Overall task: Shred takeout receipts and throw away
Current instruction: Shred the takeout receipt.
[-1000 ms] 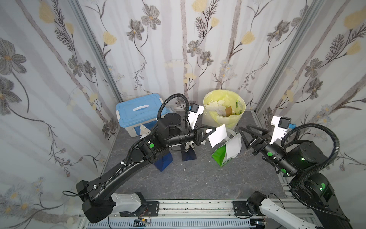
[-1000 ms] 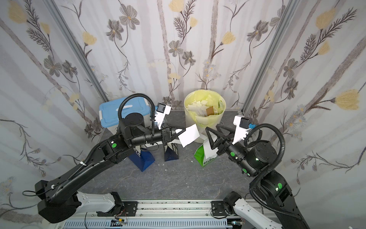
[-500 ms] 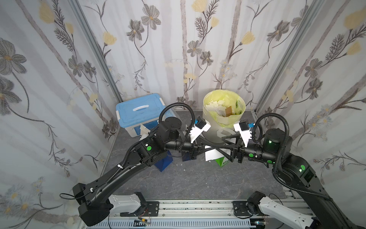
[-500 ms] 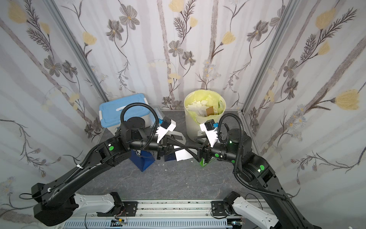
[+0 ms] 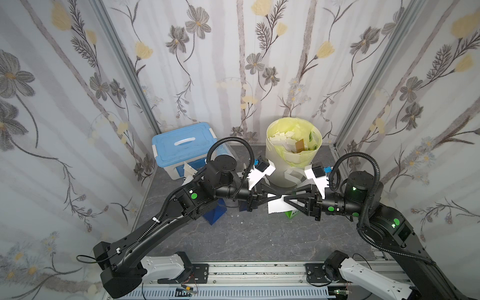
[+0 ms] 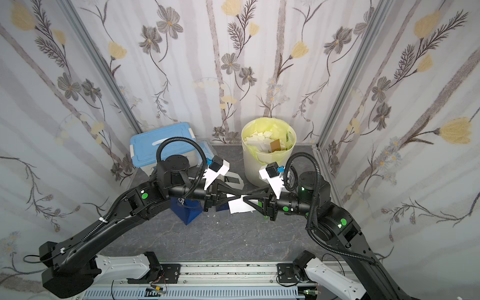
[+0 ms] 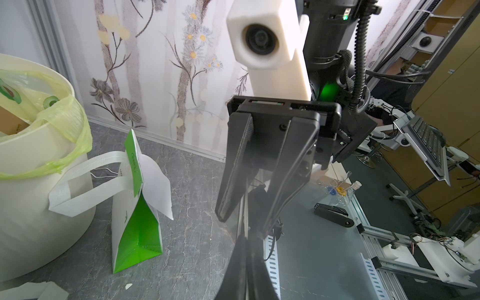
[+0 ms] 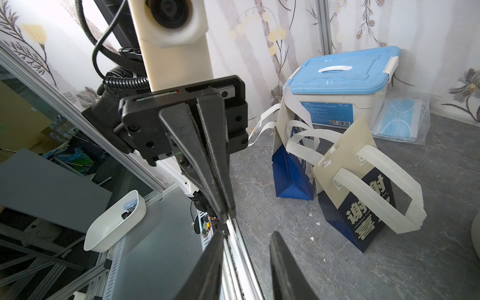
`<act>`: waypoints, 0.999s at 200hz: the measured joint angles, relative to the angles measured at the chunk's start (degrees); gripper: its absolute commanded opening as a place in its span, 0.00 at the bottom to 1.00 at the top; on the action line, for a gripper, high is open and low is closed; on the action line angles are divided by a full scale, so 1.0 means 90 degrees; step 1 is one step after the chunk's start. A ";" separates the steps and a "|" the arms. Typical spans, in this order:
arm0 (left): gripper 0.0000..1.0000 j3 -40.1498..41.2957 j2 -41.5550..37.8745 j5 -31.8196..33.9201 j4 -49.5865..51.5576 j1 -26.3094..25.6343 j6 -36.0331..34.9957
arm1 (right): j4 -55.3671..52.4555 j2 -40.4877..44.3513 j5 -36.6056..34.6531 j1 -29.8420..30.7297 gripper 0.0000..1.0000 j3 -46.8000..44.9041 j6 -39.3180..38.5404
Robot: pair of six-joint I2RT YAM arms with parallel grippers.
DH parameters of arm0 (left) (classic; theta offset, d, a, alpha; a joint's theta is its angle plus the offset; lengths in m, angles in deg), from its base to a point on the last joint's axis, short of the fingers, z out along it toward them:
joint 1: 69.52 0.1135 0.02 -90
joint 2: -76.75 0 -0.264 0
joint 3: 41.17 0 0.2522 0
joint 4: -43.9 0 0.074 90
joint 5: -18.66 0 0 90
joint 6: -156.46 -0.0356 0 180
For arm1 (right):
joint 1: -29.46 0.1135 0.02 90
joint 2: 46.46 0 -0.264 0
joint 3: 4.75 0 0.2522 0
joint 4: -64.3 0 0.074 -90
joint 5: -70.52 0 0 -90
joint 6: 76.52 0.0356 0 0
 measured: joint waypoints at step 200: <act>0.00 -0.0879 0.1226 0.2059 0.0704 -0.0002 0.4172 | 0.1195 0.0828 -0.2103 0.0806 0.00 -0.0172 -0.1513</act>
